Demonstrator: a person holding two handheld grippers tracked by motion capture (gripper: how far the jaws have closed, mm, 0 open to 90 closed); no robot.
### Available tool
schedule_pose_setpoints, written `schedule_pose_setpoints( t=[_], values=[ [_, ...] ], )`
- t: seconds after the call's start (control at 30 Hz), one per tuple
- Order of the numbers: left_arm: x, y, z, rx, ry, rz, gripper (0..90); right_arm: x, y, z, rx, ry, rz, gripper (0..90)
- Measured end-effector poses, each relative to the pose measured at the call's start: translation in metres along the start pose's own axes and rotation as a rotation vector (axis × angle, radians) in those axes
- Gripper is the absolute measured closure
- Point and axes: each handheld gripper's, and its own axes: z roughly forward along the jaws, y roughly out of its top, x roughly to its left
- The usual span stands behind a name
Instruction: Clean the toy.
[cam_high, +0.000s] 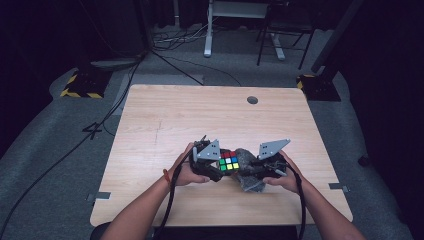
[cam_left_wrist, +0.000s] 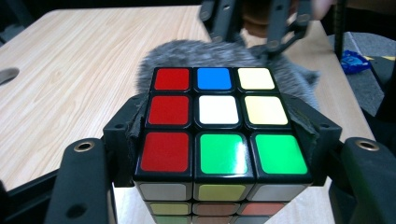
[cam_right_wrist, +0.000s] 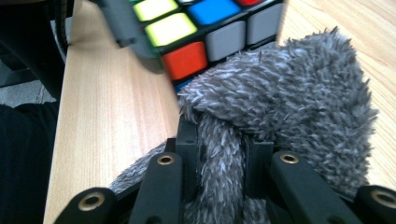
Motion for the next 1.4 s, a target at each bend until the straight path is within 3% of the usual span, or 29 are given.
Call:
schedule_pose_setpoints(
  t=[0.17,0.33,0.47,0.53,0.6,0.67,0.9,1.07,1.17,1.27,1.4],
  values=[
    [0.001,-0.002,0.001,0.01,-0.017,-0.005,33.6,0.003,0.003,-0.004,-0.025,-0.01,-0.013,73.8],
    [-0.003,-0.002,0.007,0.054,-0.022,0.015,33.6,0.004,0.006,-0.013,-0.084,-0.022,-0.021,73.8],
    [-0.004,-0.003,0.01,0.058,-0.044,0.022,33.6,0.003,0.007,-0.017,-0.11,-0.043,-0.01,73.8],
    [-0.007,0.0,0.009,0.032,-0.063,0.025,33.6,0.001,0.006,-0.015,-0.094,-0.058,0.0,73.8],
    [-0.01,0.004,0.008,0.028,-0.057,0.038,33.6,-0.001,0.004,-0.012,-0.066,-0.064,0.009,73.8],
    [-0.01,0.005,0.007,0.015,-0.066,0.035,33.5,-0.003,0.002,-0.009,-0.041,-0.057,0.019,73.7],
    [0.0,-0.001,0.004,0.028,-0.032,0.013,33.6,0.0,0.001,-0.002,0.004,-0.008,0.0,73.7],
    [0.007,-0.007,0.003,0.025,-0.047,-0.022,33.5,0.006,0.005,-0.006,-0.023,0.01,-0.029,73.6],
    [0.003,-0.005,0.005,0.028,-0.058,-0.008,33.5,0.007,0.007,-0.011,-0.061,-0.004,-0.042,73.4],
    [-0.002,-0.002,0.007,0.026,-0.081,0.008,33.5,0.005,0.007,-0.014,-0.079,-0.034,-0.02,73.5],
    [-0.007,0.001,0.01,0.029,-0.085,0.024,33.6,-0.001,0.004,-0.011,-0.044,-0.045,0.015,73.5]
  ],
)
